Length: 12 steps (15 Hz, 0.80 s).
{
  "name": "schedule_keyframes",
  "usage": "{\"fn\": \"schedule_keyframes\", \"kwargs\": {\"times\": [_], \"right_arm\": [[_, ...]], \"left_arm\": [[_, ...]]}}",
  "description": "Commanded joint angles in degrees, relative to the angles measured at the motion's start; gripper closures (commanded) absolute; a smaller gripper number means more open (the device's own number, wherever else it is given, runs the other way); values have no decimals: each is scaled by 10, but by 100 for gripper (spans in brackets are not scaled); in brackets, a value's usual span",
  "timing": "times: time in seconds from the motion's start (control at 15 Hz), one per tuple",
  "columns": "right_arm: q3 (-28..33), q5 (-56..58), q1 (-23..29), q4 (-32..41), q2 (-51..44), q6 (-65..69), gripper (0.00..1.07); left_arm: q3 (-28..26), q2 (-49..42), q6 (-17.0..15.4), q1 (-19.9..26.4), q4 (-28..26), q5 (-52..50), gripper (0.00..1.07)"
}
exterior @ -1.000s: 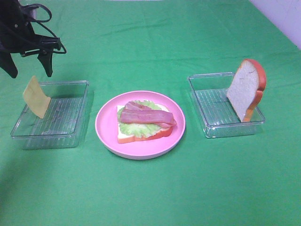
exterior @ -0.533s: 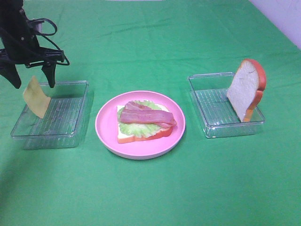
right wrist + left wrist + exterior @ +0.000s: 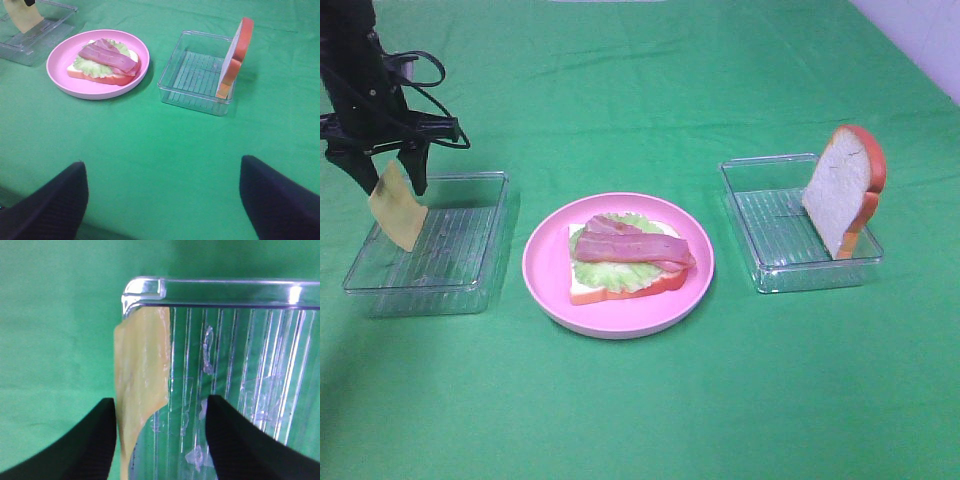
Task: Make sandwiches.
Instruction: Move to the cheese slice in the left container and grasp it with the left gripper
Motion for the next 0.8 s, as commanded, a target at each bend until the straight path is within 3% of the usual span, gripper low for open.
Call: {"fn": "schedule_keyframes", "kwargs": {"times": [0.07,0.6,0.8], "right_arm": [[2,-1,2,-4,-13,5,31],[2,-1,2,-4,-13,5,31],[2,-1,2,-4,-13,5,31]], "left_arm": [[1,3,1,1,3,22,64],[1,3,14,1,3,31,107],[1,3,13,1,3,34,107]]}}
